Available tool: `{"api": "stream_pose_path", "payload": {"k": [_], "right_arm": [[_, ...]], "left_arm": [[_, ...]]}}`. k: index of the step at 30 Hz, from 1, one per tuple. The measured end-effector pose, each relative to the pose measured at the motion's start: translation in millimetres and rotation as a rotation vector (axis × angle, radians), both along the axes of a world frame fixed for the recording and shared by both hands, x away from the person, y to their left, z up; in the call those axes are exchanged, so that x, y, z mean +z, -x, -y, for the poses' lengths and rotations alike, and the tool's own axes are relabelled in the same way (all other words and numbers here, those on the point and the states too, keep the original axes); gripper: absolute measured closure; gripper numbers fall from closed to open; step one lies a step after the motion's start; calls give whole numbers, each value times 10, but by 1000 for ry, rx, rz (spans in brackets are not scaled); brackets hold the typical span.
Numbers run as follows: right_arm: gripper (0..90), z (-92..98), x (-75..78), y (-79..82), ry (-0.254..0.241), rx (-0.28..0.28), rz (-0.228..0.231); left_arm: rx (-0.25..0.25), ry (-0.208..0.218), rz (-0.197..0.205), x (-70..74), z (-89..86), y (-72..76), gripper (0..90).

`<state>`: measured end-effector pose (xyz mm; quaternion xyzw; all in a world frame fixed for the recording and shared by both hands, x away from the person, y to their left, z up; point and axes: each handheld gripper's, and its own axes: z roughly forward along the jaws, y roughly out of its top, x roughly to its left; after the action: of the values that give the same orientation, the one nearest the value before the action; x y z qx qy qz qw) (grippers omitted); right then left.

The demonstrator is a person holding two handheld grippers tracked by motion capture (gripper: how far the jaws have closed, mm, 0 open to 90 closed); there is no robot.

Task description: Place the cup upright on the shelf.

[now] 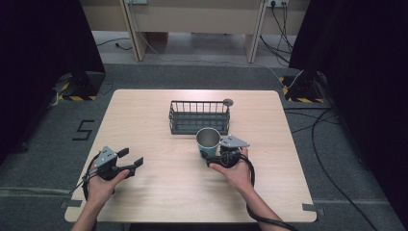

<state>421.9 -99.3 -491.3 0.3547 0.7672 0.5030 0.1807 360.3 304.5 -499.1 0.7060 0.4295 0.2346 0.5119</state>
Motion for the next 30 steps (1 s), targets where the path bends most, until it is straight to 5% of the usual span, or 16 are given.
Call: {"api": "stream_pose_path", "payload": {"k": [30], "right_arm": [[181,-175,-143,-101,-36,-23,40]], "left_arm": [[-10,-4,-7,-26,8,-14,220]]}}
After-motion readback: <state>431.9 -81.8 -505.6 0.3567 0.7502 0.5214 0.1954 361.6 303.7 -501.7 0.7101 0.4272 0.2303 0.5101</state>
